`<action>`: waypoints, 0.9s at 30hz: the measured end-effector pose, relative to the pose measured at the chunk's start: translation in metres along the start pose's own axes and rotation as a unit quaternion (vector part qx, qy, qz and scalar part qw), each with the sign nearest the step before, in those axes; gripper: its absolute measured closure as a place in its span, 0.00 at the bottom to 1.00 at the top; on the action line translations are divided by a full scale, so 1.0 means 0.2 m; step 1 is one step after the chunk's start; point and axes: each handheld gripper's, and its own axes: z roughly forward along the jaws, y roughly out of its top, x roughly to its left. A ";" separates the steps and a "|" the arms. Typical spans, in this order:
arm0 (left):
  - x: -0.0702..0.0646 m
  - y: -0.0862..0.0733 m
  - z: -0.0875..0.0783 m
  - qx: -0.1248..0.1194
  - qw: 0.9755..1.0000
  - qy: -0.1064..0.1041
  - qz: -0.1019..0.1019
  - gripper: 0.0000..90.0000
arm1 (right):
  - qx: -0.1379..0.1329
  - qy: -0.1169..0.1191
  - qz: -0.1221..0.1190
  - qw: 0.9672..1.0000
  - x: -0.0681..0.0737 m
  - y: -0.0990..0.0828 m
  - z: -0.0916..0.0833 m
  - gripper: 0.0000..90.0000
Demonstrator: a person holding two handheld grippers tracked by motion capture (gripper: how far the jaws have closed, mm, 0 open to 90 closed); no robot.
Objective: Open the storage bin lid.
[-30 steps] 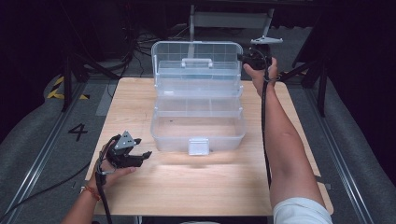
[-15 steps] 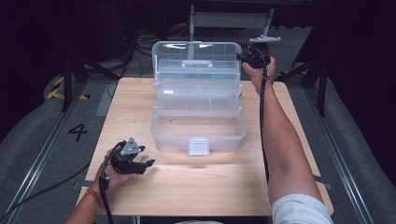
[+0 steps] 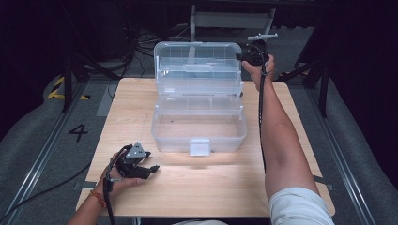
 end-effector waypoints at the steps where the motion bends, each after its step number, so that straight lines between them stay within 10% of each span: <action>1: 0.00 0.00 0.00 0.000 1.000 0.000 0.001 0.37 | 0.002 0.000 0.003 1.000 -0.01 0.00 0.01 0.84; 27: -0.01 -0.02 0.00 -0.008 1.000 0.004 0.008 0.35 | 0.018 -0.016 0.014 1.000 -0.02 -0.02 0.10 0.83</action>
